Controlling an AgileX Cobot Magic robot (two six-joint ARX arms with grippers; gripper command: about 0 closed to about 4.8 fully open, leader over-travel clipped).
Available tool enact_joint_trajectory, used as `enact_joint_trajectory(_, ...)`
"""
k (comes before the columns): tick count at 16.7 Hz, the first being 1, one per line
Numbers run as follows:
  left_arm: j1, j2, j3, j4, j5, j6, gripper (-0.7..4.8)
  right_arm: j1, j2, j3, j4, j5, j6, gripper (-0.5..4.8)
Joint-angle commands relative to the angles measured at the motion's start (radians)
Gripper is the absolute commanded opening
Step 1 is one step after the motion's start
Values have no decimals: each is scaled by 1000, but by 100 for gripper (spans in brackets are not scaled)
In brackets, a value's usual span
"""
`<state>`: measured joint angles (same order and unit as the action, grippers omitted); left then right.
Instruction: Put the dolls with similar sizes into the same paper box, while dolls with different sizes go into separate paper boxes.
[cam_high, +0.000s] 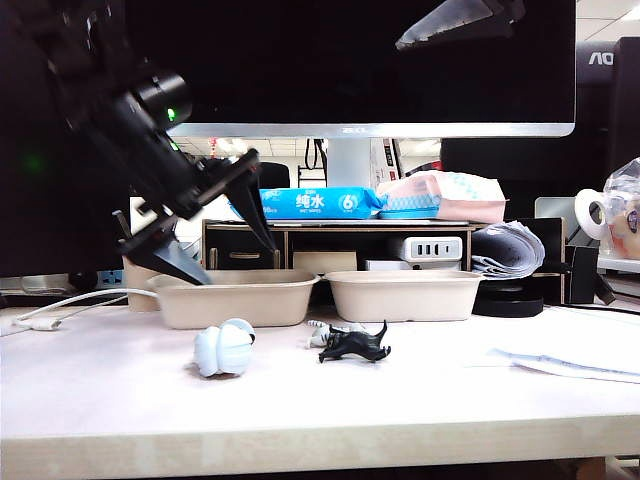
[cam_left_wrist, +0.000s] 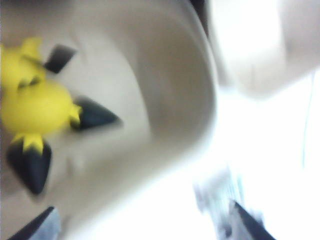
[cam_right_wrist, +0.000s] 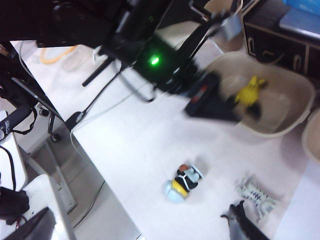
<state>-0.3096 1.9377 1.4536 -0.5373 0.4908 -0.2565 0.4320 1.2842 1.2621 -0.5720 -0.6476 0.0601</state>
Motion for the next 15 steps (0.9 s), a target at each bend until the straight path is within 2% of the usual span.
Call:
enact_joint_trajectory(1,-2,-113,5,-73,6,42,479,1,-4,3,31,-3,-1,470)
enact_joint_trajectory(4,-17,-190,5,-162,1,37,479,1,-4,3,31,-3,0,470)
enact_joint_trajectory(5,-42,-192,3,-241,26,40,479,1,-4,3,31,-3,0,470)
enact_joint_trajectory(6,-77,-190,-8,-264,25,41,479,1,-4,3,31,-3,0,470)
enact_joint_trajectory(9,-189,-190,-37,-274,-48,16,479,1,-4,3,30,-3,-1,470)
enact_joint_trajectory(10,-232,-190,-37,-293,-156,12,479,1,-4,3,30,-5,-1,470)
enact_joint_trajectory(11,-236,-190,-37,-324,-259,10,479,1,-5,3,29,-14,-1,471)
enact_joint_trajectory(15,-233,-190,-133,-333,-264,-6,479,1,-5,3,31,-19,-1,471)
